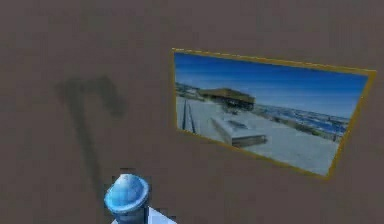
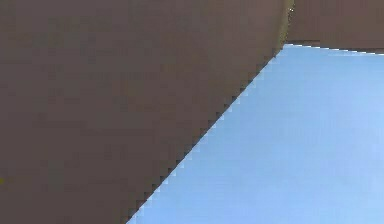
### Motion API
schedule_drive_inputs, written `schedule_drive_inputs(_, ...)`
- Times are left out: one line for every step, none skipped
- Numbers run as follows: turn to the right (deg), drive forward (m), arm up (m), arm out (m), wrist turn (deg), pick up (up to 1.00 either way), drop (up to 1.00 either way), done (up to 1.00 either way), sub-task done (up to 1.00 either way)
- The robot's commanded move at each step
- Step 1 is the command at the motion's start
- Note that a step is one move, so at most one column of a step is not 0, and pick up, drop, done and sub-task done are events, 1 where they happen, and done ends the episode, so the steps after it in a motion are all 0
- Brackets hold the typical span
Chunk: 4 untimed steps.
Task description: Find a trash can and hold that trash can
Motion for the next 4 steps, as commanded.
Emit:
schedule_drive_inputs(-45.0,0.0,0.0,0.0,0.0,0.0,0.0,0.0,0.0)
schedule_drive_inputs(-45.0,0.0,0.0,0.0,0.0,0.0,0.0,0.0,0.0)
schedule_drive_inputs(-21.0,0.0,0.0,0.0,0.0,0.0,0.0,0.0,0.0)
schedule_drive_inputs(45.0,0.0,0.0,0.0,0.0,0.0,0.0,0.0,0.0)
